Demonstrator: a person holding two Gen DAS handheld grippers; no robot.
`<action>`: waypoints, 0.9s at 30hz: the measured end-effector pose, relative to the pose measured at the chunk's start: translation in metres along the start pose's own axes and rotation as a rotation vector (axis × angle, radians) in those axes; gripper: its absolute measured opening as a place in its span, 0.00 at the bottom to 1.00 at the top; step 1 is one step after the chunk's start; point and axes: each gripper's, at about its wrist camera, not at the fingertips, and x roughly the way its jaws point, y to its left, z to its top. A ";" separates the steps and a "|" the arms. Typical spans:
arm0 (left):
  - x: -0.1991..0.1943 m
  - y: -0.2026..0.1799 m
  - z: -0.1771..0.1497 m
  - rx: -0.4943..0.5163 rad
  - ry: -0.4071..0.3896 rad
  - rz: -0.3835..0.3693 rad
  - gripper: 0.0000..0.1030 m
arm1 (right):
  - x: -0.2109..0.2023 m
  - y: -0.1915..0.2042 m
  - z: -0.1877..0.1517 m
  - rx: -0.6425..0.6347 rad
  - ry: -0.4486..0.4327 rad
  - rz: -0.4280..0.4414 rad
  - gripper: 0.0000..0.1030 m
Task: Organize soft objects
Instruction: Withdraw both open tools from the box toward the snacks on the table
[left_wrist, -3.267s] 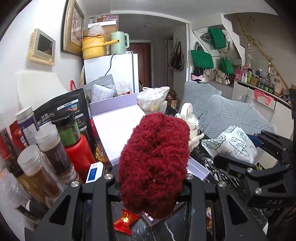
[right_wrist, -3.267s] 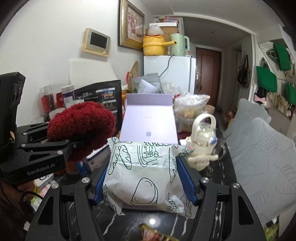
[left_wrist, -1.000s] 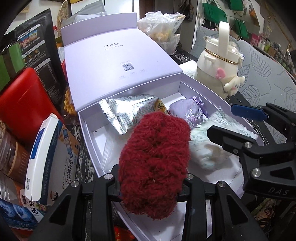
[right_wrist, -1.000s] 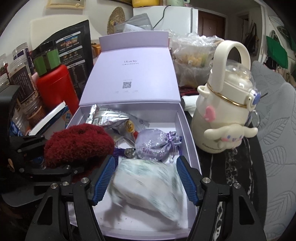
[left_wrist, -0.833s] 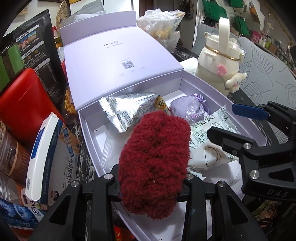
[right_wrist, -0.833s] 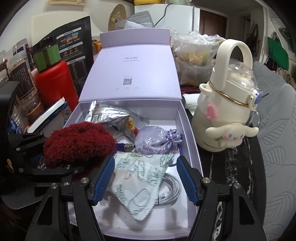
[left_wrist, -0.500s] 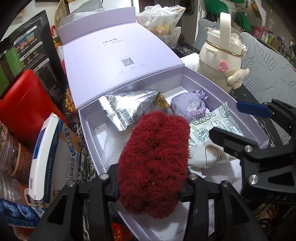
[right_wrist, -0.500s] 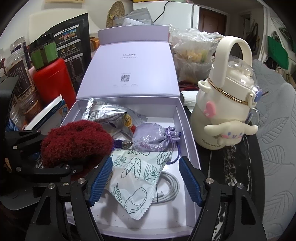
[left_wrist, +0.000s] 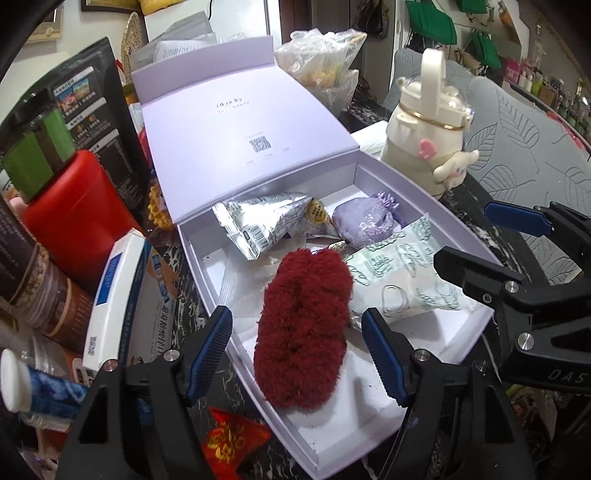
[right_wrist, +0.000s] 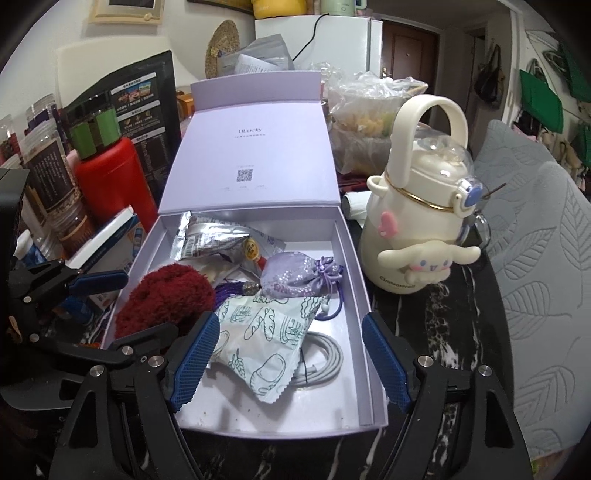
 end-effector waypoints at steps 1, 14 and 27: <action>-0.003 0.000 0.000 -0.001 -0.004 -0.001 0.70 | -0.003 0.001 0.000 0.000 -0.004 -0.001 0.78; -0.066 -0.007 -0.001 -0.001 -0.120 -0.005 0.70 | -0.063 0.007 0.004 -0.001 -0.104 -0.030 0.78; -0.133 -0.002 -0.012 -0.016 -0.250 0.010 0.70 | -0.130 0.025 -0.004 -0.014 -0.226 -0.058 0.80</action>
